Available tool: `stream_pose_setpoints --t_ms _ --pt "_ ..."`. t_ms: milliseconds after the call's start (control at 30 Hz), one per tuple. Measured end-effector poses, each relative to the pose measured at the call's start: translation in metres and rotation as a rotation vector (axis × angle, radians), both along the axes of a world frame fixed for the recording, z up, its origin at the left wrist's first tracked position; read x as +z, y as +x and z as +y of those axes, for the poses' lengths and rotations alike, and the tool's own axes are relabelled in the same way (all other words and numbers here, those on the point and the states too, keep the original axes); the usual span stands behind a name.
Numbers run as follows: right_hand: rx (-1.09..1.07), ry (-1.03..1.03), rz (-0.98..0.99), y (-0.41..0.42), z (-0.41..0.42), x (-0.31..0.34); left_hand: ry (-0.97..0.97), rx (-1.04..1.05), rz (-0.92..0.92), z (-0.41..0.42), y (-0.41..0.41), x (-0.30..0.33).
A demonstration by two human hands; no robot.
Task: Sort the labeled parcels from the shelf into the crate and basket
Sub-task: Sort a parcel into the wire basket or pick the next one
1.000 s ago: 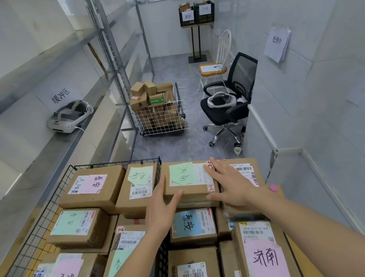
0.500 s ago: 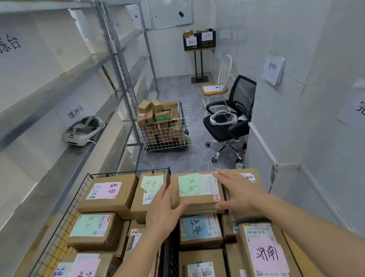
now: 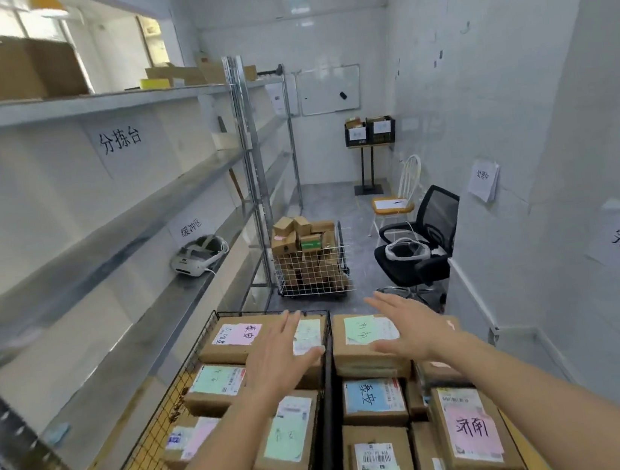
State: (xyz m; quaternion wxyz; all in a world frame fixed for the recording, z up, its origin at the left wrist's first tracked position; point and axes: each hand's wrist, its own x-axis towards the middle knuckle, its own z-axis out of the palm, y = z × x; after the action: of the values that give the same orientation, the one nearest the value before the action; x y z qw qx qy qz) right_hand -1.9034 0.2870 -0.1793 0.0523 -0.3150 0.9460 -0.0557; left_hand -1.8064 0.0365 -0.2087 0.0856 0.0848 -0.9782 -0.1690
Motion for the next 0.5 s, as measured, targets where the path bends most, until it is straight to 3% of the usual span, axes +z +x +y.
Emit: stream_pose_setpoints --t_ms 233,500 --pt "0.276 -0.136 0.107 0.058 -0.083 0.074 -0.047 0.296 0.154 -0.042 0.113 0.084" --pt "0.566 -0.403 0.05 0.196 -0.181 0.116 -0.195 0.596 0.192 -0.081 0.32 0.151"
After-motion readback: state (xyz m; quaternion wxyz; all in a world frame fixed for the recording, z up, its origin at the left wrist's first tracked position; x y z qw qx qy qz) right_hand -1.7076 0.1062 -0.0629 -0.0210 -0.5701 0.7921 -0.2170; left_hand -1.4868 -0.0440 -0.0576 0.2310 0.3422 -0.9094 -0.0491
